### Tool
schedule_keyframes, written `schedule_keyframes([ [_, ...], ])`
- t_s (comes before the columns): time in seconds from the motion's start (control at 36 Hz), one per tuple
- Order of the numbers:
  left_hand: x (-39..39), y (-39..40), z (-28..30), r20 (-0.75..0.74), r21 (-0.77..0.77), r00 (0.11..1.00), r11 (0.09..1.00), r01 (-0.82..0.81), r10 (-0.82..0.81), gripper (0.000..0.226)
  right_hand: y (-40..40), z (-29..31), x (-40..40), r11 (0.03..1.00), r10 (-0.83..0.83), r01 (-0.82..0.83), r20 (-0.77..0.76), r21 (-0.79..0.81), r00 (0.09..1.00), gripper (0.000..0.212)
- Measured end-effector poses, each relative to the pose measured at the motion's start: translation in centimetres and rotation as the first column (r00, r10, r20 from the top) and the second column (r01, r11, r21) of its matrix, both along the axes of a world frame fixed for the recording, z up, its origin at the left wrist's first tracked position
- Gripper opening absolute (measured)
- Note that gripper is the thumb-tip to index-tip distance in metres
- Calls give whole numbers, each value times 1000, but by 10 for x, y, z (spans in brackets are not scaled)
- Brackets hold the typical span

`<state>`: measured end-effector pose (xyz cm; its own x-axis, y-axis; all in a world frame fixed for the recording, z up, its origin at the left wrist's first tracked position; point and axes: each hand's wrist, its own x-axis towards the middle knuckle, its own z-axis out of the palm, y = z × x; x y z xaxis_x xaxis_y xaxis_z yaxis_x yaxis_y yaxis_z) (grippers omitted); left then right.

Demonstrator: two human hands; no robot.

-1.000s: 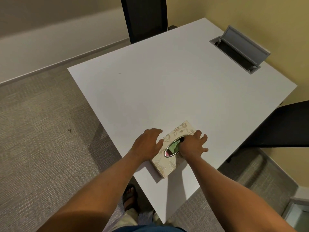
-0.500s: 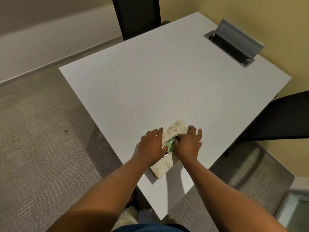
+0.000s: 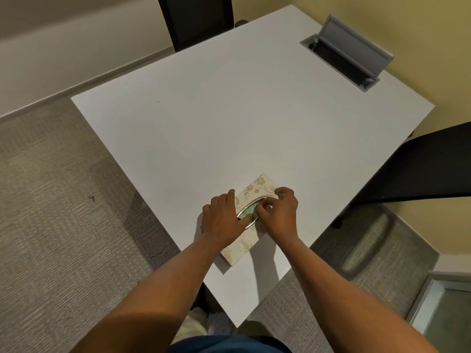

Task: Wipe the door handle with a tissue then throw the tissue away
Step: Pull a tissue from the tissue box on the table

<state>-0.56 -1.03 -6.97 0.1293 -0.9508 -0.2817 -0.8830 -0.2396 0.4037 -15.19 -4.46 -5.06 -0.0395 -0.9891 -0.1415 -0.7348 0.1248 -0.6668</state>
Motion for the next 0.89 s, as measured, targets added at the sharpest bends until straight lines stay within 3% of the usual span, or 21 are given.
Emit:
schedule_keyframes([
  [0.33, 3, -2, 1, 12, 42, 1000, 999, 19, -20, 95, -12, 13, -15, 997, -23, 13, 133, 78, 991, 4],
  [0.61, 9, -4, 8, 5, 123, 1000, 992, 9, -10, 99, -13, 24, -26, 988, -79, 25, 355, 153, 932, 4],
  [0.72, 9, -4, 11, 20, 147, 1000, 989, 12, -15, 99, -11, 26, -27, 978, -96, 14, 393, 206, 914, 17],
  [0.89, 7, -3, 16, 54, 156, 998, 988, 15, -23, 100, -5, 37, -29, 979, -49, -55, 488, 196, 872, 10],
])
